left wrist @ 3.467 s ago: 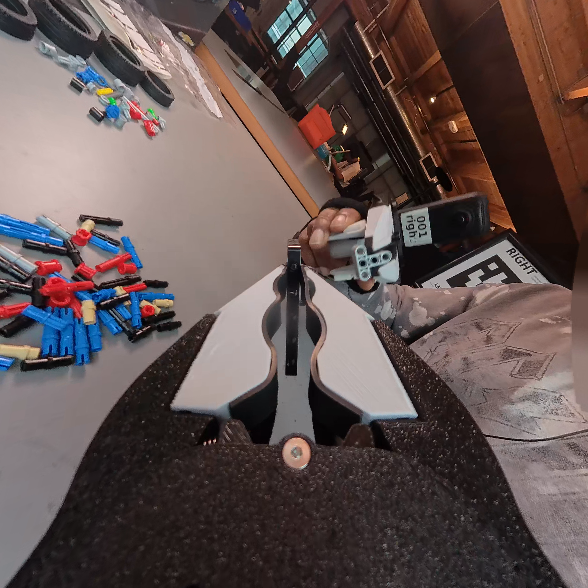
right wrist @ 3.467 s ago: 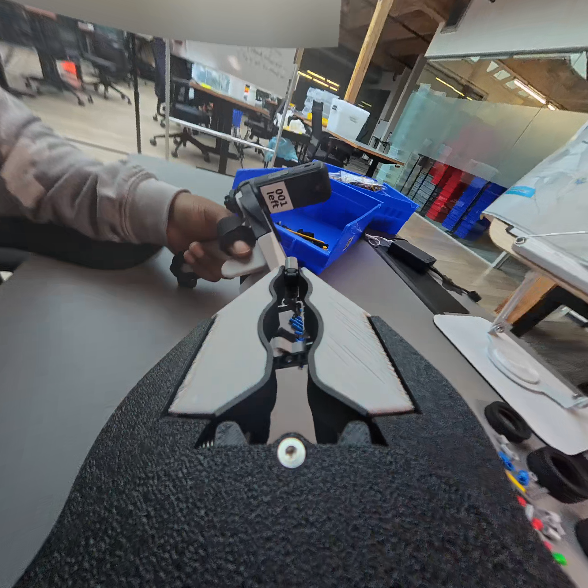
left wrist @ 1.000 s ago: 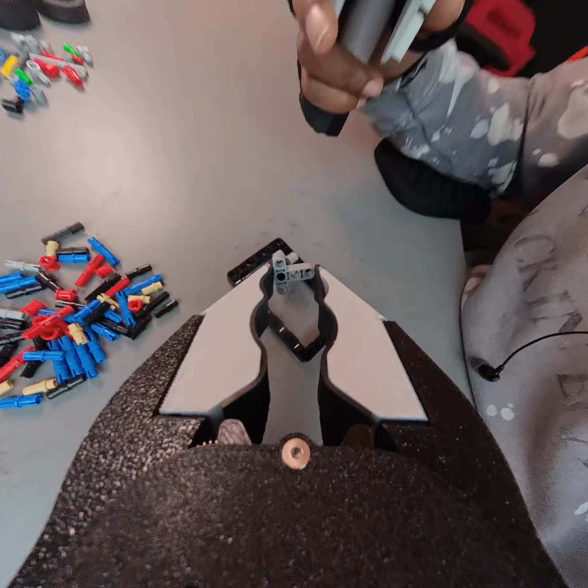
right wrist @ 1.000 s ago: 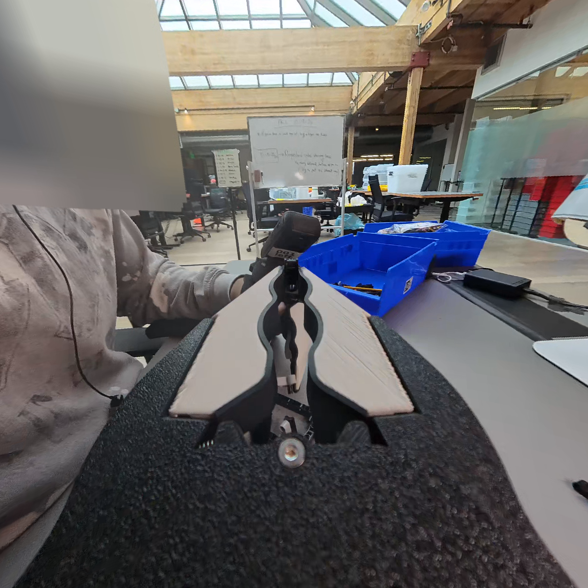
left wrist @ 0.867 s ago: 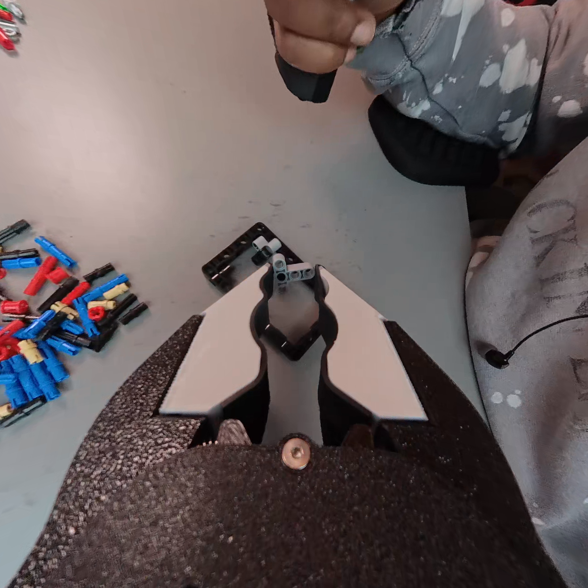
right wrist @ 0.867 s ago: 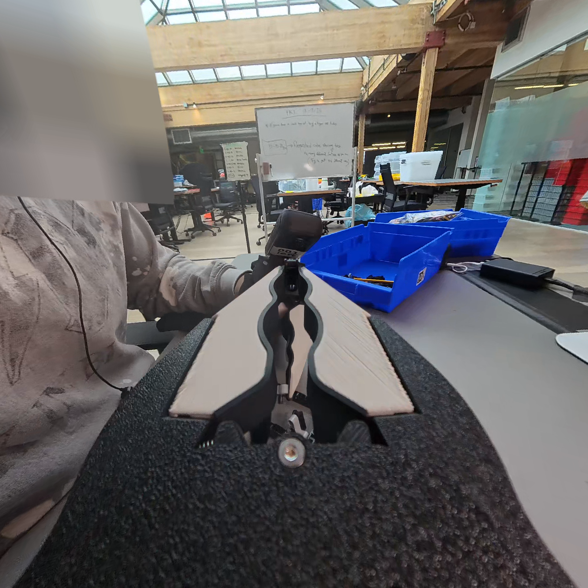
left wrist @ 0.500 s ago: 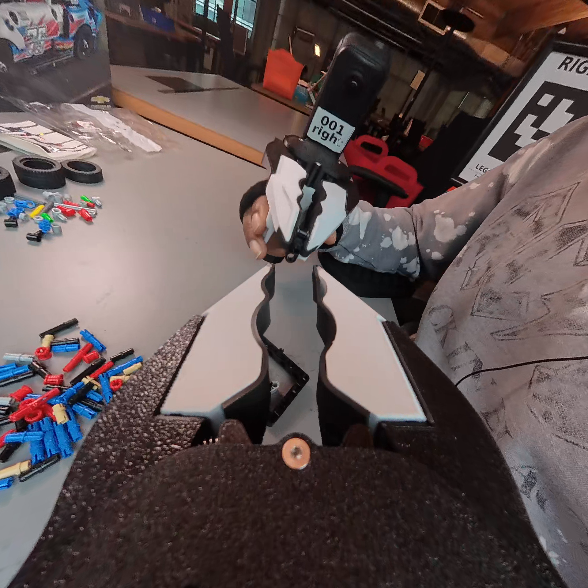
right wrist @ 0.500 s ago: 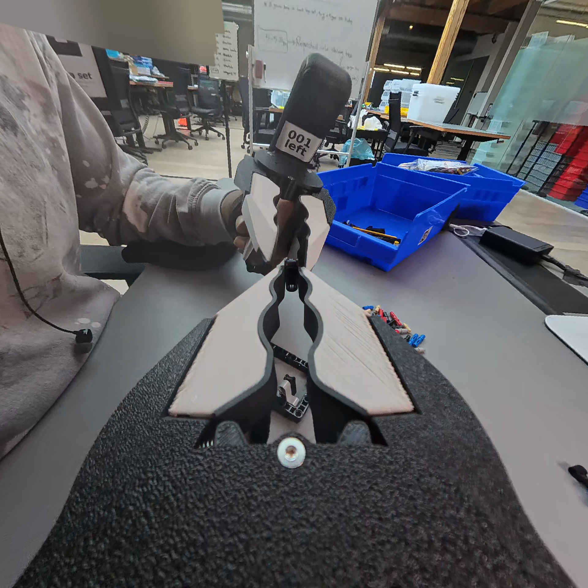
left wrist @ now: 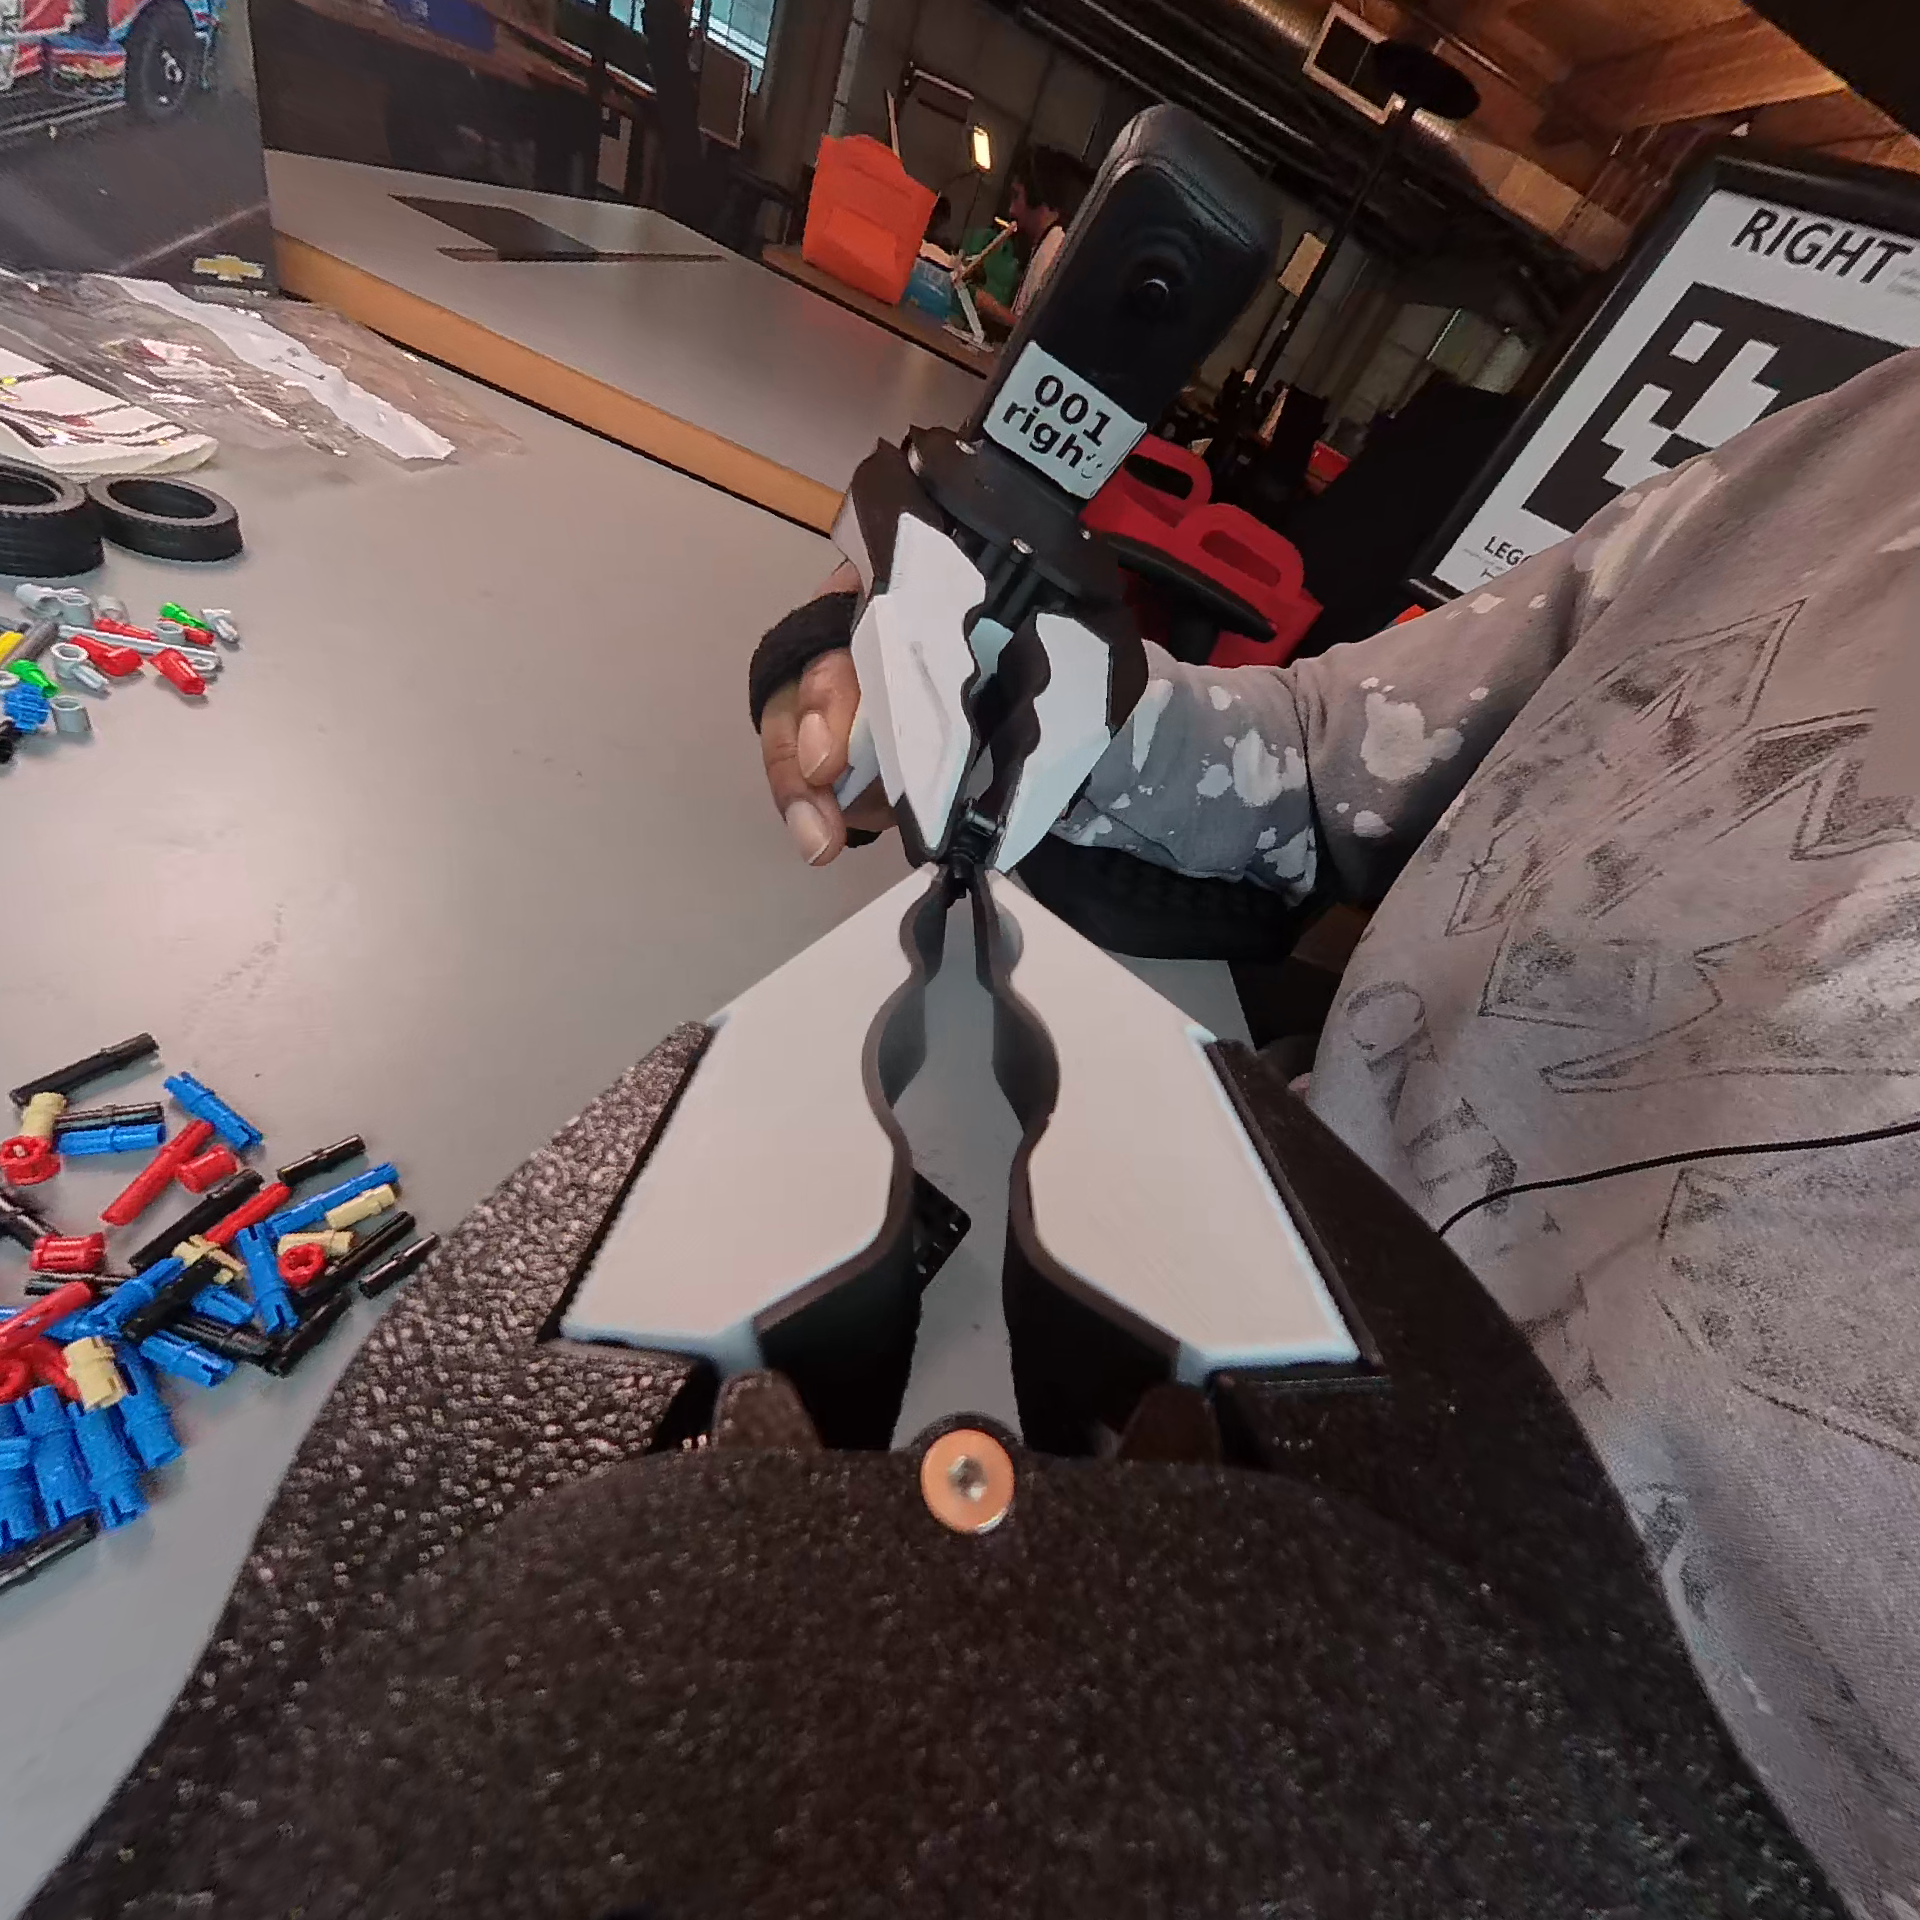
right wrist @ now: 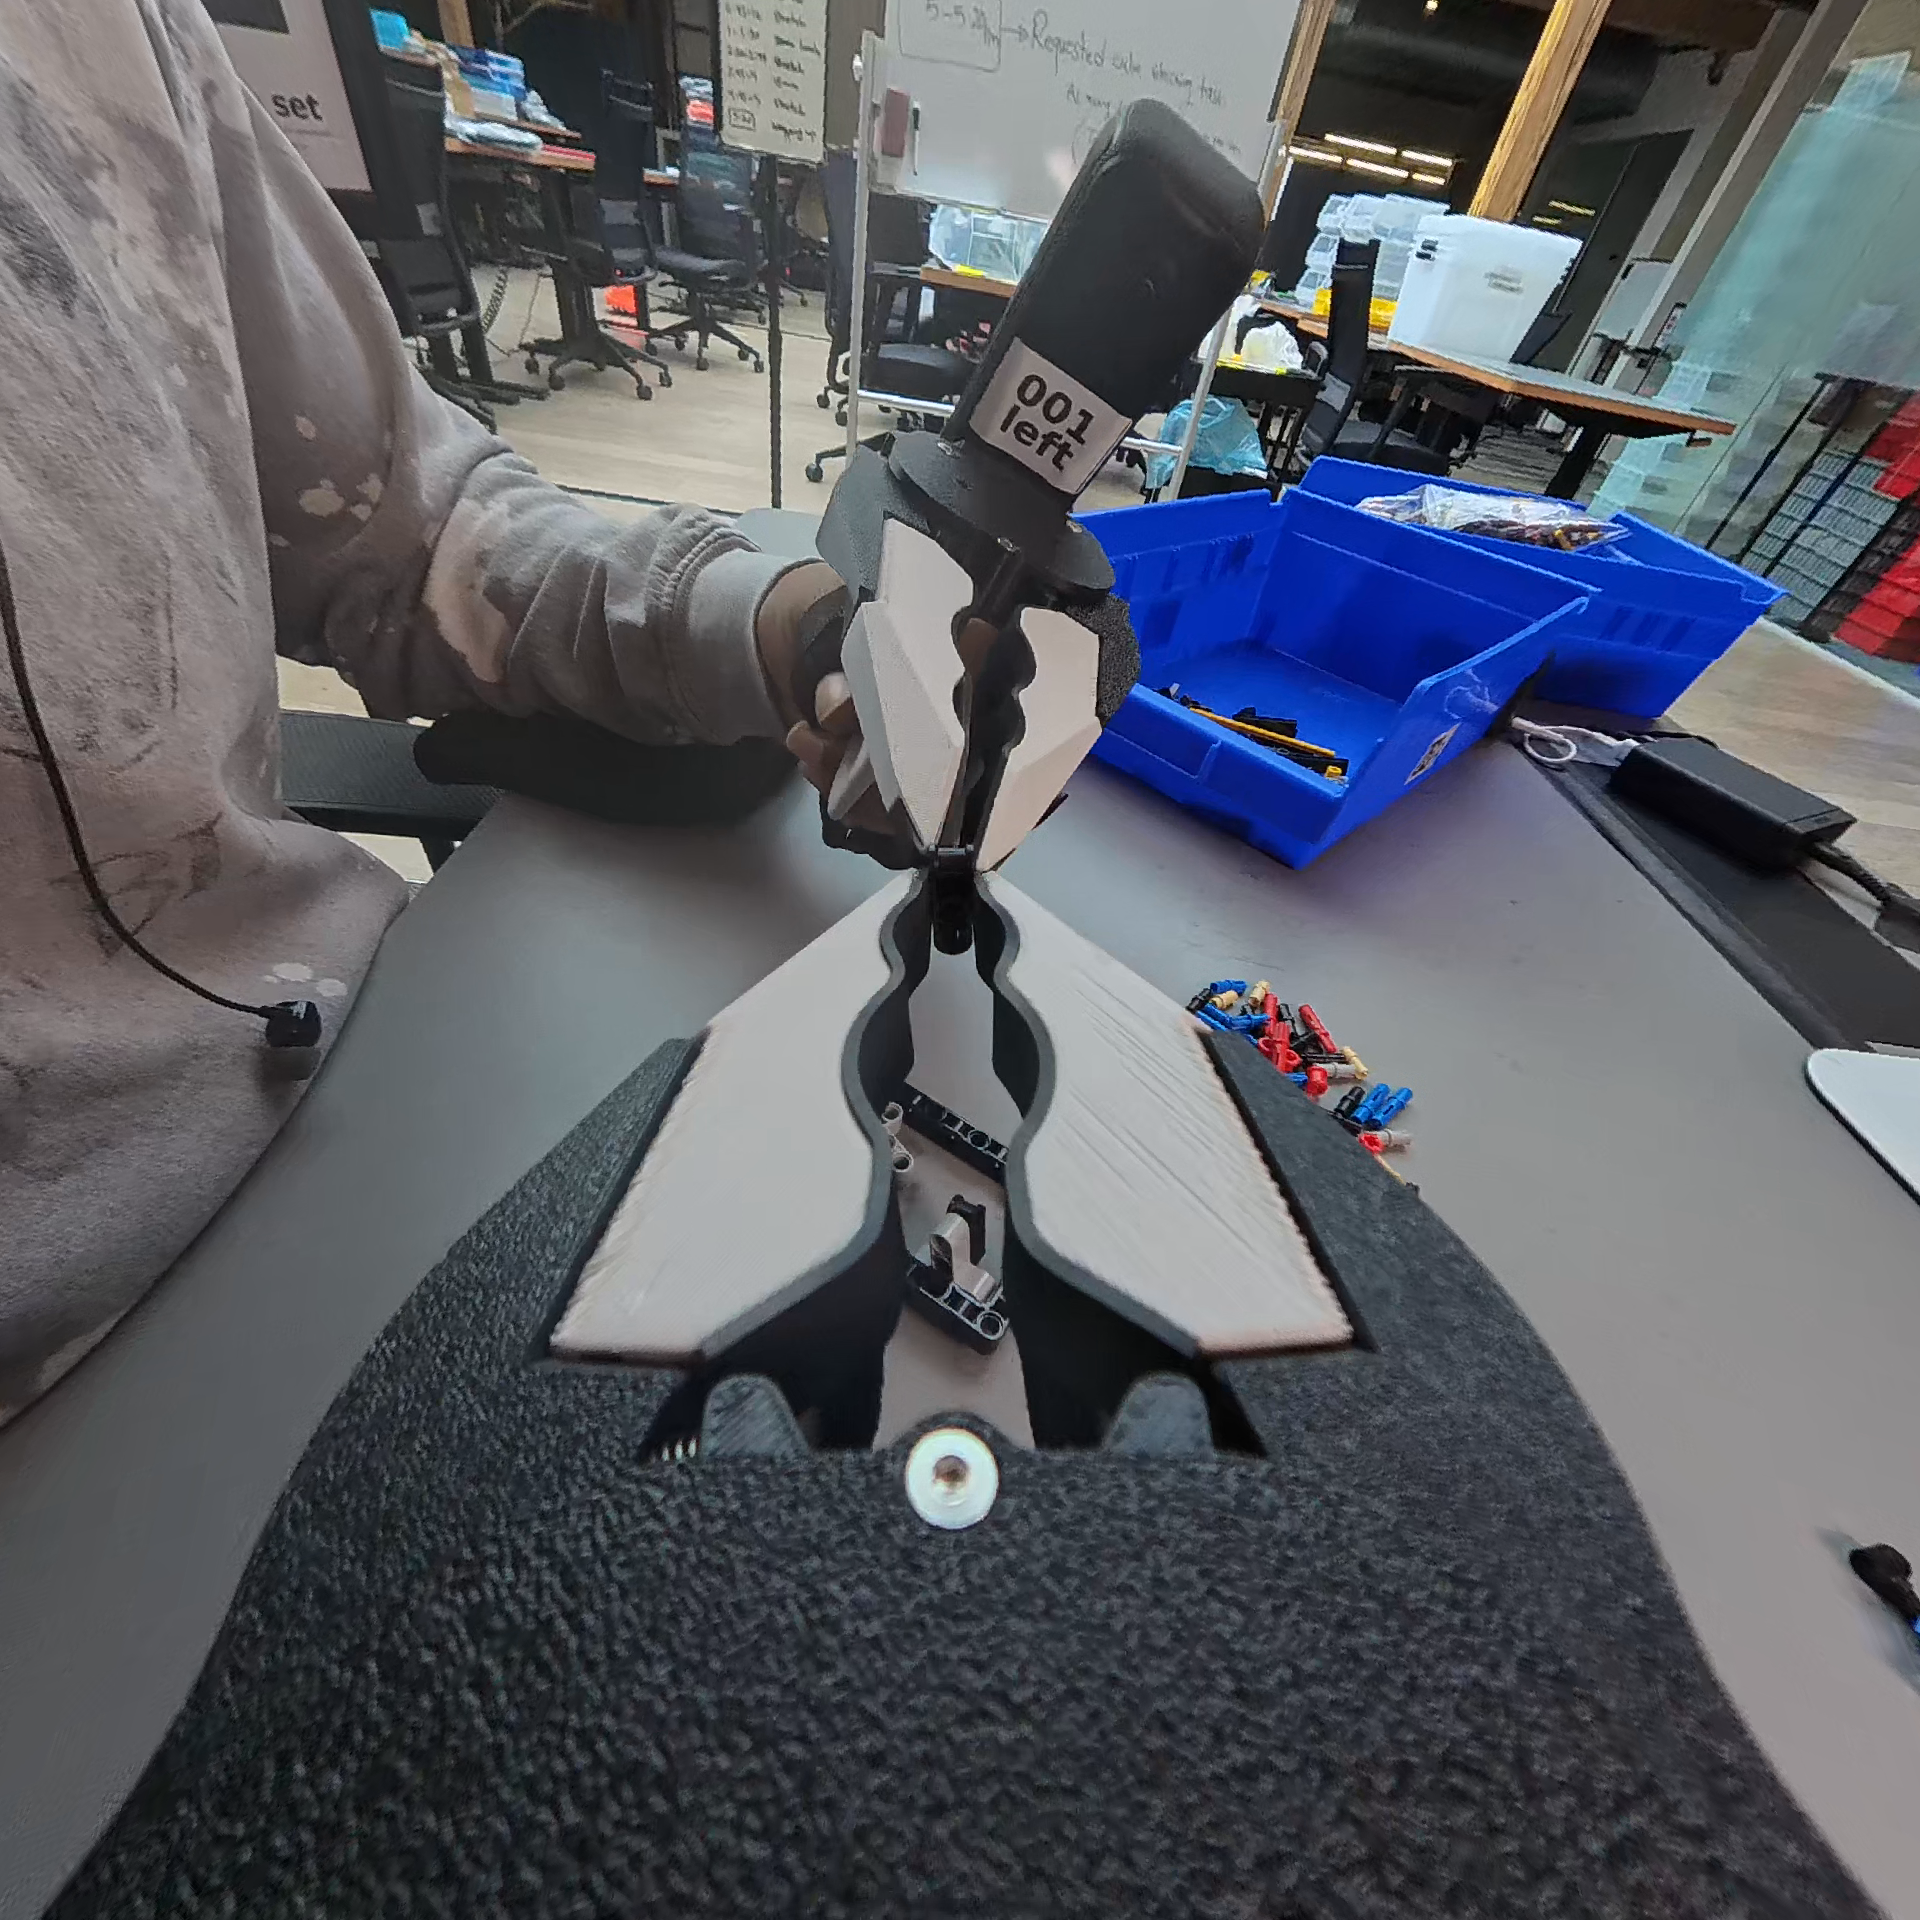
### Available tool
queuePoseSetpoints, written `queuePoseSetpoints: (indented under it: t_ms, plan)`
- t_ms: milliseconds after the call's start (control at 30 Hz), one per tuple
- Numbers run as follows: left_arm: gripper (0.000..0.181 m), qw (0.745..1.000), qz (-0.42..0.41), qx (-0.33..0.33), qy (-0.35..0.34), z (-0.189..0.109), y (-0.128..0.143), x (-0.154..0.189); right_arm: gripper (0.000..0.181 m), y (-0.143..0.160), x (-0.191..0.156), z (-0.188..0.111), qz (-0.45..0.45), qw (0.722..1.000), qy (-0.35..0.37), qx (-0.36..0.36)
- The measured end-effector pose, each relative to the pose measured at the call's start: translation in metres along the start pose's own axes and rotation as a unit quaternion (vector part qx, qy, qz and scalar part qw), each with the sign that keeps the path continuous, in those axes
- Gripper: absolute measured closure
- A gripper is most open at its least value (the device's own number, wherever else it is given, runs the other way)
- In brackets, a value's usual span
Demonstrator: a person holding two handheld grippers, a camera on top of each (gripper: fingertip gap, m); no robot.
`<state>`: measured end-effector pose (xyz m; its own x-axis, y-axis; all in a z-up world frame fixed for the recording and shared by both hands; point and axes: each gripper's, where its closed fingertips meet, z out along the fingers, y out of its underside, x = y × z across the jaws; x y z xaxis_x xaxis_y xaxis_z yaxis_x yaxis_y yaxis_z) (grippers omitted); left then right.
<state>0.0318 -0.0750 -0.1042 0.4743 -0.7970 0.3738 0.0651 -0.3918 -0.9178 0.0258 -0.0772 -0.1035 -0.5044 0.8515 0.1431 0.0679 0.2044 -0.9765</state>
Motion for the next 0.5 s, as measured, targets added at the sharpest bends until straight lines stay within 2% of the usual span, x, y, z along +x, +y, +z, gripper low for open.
queuePoseSetpoints:
  t_ms: [200, 233, 333, 400, 500]
  plan:
    - [0.179, 0.999, 0.022, 0.015, -0.038, -0.002, -0.008, -0.005, 0.174, -0.005, 0.008, -0.004, 0.028, 0.999, 0.005, 0.016]
    - [0.178, 0.998, 0.023, 0.030, -0.044, -0.008, -0.013, -0.007, 0.174, -0.006, 0.019, -0.015, 0.042, 0.999, 0.023, 0.024]
    - [0.179, 0.993, 0.006, 0.086, -0.084, -0.051, -0.033, -0.028, 0.174, -0.015, 0.057, -0.067, 0.069, 0.992, 0.088, 0.063]
    - [0.180, 0.986, 0.003, 0.065, -0.152, -0.062, -0.025, -0.057, 0.174, -0.011, 0.062, -0.068, 0.060, 0.991, 0.105, 0.052]
    - [0.178, 0.967, 0.026, -0.015, -0.254, -0.063, 0.003, -0.098, 0.174, 0.006, 0.056, -0.051, 0.065, 0.993, 0.091, 0.026]
